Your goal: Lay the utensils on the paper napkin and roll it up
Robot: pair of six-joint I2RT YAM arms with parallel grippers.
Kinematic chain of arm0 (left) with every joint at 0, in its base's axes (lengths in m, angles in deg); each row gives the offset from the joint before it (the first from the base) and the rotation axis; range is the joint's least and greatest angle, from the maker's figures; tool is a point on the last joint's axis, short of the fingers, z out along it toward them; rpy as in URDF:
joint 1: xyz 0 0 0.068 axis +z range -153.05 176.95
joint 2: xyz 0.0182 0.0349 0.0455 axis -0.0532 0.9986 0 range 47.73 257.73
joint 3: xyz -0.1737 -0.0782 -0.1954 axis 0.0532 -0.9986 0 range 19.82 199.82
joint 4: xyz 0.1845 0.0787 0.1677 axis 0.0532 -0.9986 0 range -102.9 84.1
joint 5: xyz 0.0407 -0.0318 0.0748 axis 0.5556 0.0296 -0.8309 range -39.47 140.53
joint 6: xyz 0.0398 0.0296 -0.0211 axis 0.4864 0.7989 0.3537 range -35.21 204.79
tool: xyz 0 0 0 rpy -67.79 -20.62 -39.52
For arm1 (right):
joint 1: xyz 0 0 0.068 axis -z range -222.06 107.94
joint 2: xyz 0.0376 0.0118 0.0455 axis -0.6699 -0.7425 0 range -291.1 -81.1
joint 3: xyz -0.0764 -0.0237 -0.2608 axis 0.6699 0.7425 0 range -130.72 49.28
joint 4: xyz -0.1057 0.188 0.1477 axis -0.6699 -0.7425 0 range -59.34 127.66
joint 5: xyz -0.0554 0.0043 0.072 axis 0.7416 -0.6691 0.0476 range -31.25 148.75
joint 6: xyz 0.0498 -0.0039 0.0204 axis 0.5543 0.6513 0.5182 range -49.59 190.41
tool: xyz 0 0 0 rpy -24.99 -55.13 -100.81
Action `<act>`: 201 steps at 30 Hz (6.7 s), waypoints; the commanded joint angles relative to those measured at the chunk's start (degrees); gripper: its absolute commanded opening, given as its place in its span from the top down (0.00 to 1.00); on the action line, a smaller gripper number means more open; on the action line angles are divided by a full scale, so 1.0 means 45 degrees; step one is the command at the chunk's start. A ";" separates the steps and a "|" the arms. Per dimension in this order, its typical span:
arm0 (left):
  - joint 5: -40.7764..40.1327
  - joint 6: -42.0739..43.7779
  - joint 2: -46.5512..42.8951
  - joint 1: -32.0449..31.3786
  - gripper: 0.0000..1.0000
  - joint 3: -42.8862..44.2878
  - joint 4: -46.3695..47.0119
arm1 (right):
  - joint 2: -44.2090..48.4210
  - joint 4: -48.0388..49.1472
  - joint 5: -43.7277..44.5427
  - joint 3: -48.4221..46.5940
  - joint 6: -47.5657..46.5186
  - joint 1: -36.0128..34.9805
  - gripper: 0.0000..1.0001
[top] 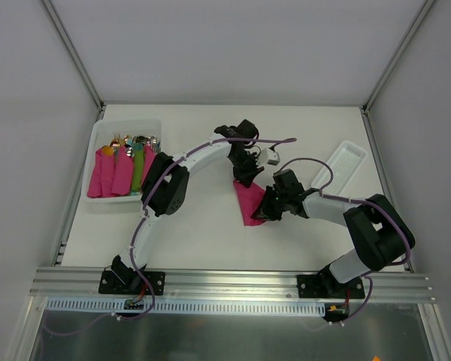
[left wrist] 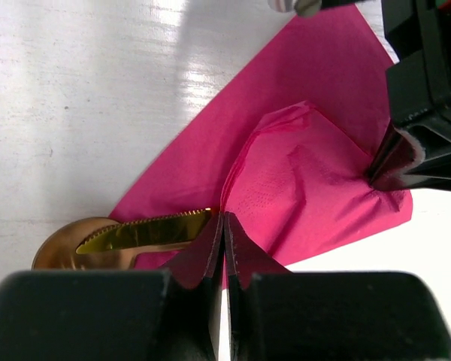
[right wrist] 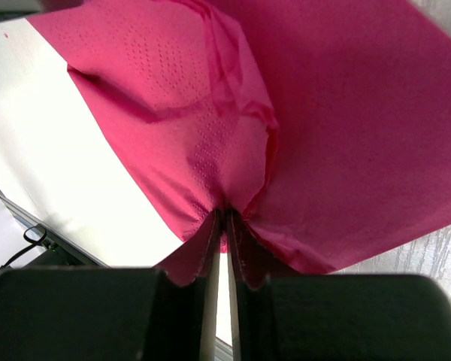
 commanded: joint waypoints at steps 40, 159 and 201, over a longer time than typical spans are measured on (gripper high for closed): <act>0.1846 0.2088 -0.0652 0.1000 0.48 -0.0054 -0.0814 | -0.0502 -0.1706 0.0827 0.0633 -0.0675 -0.0049 0.92; -0.0341 -0.9650 0.0521 0.0141 0.96 -0.2788 0.4420 | -0.1183 -0.0807 0.1745 -0.2394 -0.0655 0.0341 0.82; -0.0322 -1.1388 -0.2744 0.0102 0.76 -0.5542 0.4772 | -0.2494 0.0638 -0.0384 -0.0226 -0.1652 -0.0264 0.95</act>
